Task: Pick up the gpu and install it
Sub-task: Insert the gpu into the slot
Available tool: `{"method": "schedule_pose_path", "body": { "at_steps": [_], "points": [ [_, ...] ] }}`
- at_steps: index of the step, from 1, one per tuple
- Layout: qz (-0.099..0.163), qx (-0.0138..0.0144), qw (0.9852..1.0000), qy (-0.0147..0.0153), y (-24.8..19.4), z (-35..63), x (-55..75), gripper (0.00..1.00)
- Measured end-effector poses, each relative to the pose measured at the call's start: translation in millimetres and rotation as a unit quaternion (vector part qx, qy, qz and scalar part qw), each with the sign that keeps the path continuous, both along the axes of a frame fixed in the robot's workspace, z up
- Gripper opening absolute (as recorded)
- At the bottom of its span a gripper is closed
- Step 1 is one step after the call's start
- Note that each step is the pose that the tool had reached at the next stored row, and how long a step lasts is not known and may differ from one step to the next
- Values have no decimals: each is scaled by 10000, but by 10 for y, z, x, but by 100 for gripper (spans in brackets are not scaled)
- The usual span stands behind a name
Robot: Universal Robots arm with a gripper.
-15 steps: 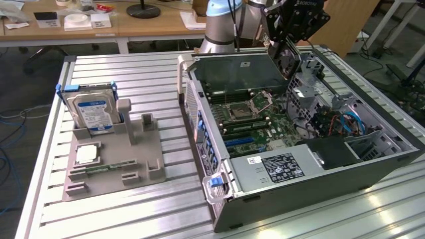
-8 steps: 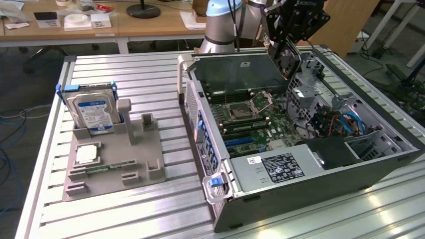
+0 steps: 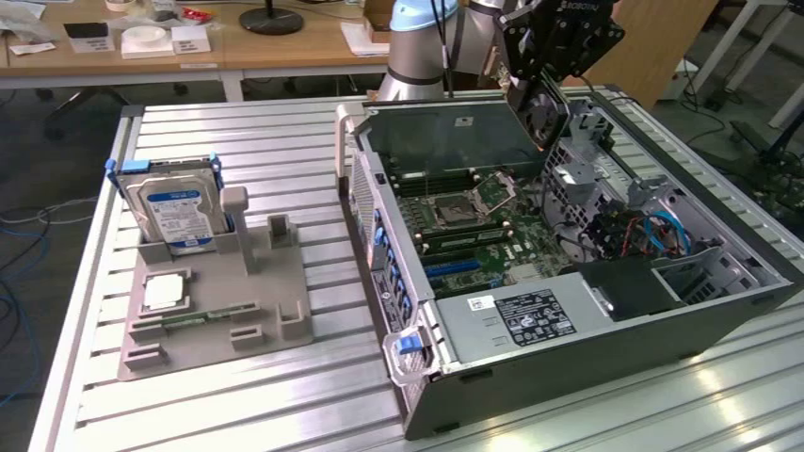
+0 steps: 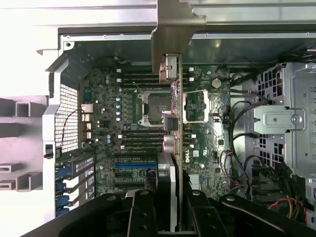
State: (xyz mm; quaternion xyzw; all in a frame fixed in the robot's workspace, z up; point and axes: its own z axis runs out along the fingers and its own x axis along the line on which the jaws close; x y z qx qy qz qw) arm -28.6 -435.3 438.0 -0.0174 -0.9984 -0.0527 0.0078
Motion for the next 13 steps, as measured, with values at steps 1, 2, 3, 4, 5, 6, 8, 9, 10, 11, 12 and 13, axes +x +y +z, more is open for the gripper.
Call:
{"method": "schedule_pose_path", "body": {
  "at_steps": [1,2,3,4,5,6,8,9,10,11,12,13],
  "points": [
    [42,0,10000,0,0,0,0,28],
    [97,1,10000,0,0,-1,0,28],
    [160,1,9999,0,0,0,0,28],
    [229,0,9997,0,0,0,0,28],
    [314,1,9995,0,0,-1,0,28],
    [377,1,9993,0,0,0,0,28],
    [525,1,9986,0,0,0,0,28],
    [597,0,9982,0,0,0,0,28],
    [669,0,9978,0,0,0,0,28],
    [747,1,9972,0,0,0,0,28],
    [824,0,9966,0,0,0,0,28],
    [901,0,9959,0,0,0,0,28]
  ]
}}
